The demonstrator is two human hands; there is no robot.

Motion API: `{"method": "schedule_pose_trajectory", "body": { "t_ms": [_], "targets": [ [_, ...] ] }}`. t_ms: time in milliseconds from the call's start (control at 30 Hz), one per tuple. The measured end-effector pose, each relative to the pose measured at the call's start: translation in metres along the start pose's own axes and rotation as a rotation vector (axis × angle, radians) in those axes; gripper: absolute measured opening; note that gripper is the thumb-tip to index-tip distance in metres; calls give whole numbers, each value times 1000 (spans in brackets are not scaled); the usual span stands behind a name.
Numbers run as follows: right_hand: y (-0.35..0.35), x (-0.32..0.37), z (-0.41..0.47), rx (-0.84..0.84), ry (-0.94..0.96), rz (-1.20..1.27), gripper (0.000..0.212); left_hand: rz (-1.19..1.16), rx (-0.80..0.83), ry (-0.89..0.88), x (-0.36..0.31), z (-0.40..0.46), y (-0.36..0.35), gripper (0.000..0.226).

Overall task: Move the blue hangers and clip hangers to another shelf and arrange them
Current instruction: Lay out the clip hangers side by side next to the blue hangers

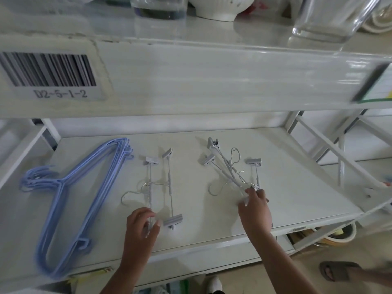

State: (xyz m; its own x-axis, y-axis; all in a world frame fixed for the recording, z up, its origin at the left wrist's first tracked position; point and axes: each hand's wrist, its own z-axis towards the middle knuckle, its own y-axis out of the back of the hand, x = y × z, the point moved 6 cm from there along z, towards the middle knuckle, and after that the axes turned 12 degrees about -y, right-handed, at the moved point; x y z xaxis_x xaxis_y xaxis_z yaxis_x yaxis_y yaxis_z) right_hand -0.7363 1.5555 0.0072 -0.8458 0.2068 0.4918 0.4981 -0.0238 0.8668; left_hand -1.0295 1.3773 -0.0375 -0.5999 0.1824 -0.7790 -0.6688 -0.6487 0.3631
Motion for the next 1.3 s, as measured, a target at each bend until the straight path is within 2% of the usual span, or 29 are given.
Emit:
{"method": "schedule_pose_trajectory", "body": {
  "t_ms": [200, 267, 400, 600, 700, 800, 1067, 1167, 1300],
  "targets": [
    [20, -12, 5, -159, -11, -72, 37, -10, 2, 0, -6, 1, 1, 16],
    [18, -19, 9, -131, -44, -82, 35, -9, 6, 1, -6, 1, 1, 16],
    [15, -21, 15, -96, -12, -107, 11, 1, 25, 23, -3, 0, 0, 22],
    [13, -15, 15, 5, 17, -100, 6, 20, 41, 25, 0, 0, 0, 27],
    [14, -10, 14, 35, 53, -100, 14, 19, 37, 36, 1, 0, 0, 26],
    [17, -1, 9, 65, 77, -35, 22, 13, 14, 38, 0, 0, -1, 24],
    [21, 47, -24, 119, 197, 68, 15, 10, 16, 53, -6, 0, 2, 21],
    [13, 58, -34, 161, 143, 208, 12, 28, 27, 48, -7, 1, 2, 21],
    [-11, 58, -45, 258, -37, 464, 13, 26, 26, 36, -8, 1, 2, 23]
  ]
}}
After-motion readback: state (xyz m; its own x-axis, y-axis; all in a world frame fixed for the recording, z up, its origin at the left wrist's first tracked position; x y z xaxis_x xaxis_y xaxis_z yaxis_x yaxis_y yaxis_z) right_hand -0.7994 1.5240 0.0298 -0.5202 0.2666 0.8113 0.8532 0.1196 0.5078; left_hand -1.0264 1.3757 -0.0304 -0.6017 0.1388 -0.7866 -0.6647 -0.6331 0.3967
